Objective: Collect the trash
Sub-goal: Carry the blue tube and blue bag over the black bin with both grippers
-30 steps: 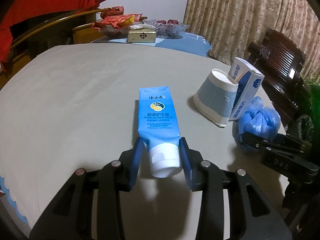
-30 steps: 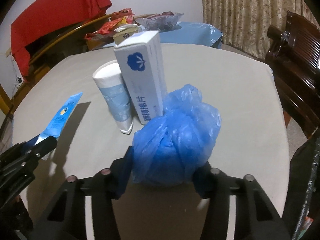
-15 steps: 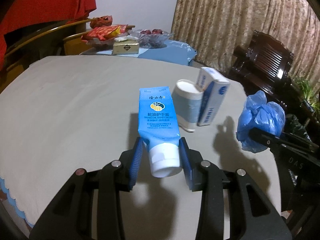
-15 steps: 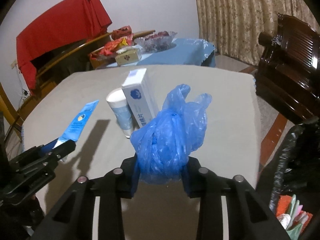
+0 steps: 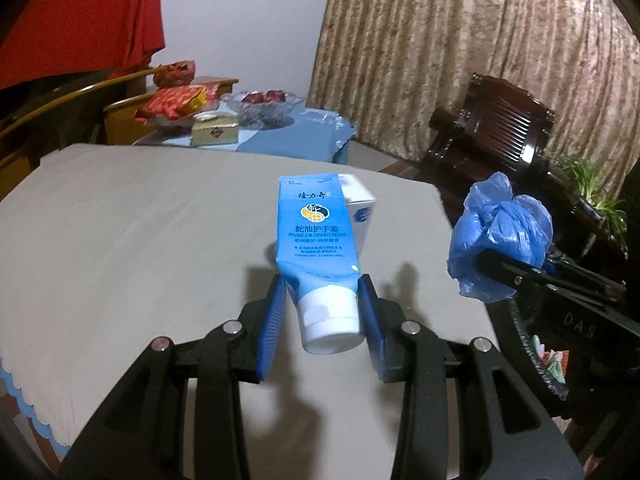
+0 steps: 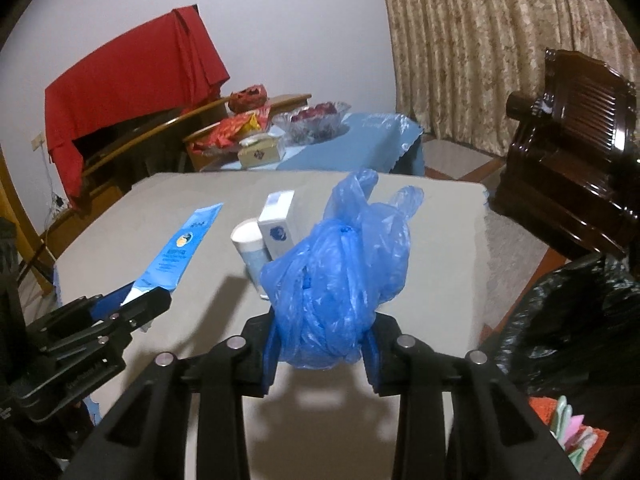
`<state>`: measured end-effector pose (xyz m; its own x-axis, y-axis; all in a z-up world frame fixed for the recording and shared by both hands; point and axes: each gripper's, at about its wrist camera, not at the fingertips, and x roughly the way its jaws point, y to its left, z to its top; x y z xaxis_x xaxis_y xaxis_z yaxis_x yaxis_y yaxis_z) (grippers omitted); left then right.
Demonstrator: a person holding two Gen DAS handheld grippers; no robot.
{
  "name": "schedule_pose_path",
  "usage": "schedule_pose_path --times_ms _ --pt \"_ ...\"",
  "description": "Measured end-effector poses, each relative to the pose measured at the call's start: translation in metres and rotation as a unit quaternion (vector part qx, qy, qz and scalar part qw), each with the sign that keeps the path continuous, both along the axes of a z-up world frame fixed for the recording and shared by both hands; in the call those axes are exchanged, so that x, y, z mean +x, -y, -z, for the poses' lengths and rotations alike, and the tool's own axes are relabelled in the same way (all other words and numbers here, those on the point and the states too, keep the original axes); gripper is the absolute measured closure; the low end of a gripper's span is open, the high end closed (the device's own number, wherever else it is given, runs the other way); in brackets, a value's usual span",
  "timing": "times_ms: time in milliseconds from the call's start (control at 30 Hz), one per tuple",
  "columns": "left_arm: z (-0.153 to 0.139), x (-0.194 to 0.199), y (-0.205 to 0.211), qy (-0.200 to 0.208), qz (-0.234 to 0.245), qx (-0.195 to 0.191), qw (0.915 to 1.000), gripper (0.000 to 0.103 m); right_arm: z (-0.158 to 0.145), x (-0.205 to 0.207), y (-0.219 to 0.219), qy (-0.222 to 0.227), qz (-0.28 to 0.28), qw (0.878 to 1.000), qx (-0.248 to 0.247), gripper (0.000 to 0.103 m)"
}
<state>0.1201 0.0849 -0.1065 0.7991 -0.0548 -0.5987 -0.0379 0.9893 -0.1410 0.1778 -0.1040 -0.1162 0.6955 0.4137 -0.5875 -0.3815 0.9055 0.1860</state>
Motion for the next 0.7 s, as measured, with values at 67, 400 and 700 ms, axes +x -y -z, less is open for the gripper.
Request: schedule_pose_path --times_ms 67,400,700 --pt "-0.004 0.001 0.006 0.003 0.006 0.001 1.0 0.067 -0.005 -0.004 0.009 0.007 0.008 1.0 0.001 0.069" --pt "-0.02 0.007 0.058 0.022 0.061 0.001 0.9979 0.067 -0.021 -0.018 0.066 0.026 0.066 0.997 0.005 0.069" --pt "-0.025 0.021 0.131 0.029 0.14 0.0 0.9898 0.067 -0.025 -0.034 0.138 0.033 0.139 0.99 0.002 0.069"
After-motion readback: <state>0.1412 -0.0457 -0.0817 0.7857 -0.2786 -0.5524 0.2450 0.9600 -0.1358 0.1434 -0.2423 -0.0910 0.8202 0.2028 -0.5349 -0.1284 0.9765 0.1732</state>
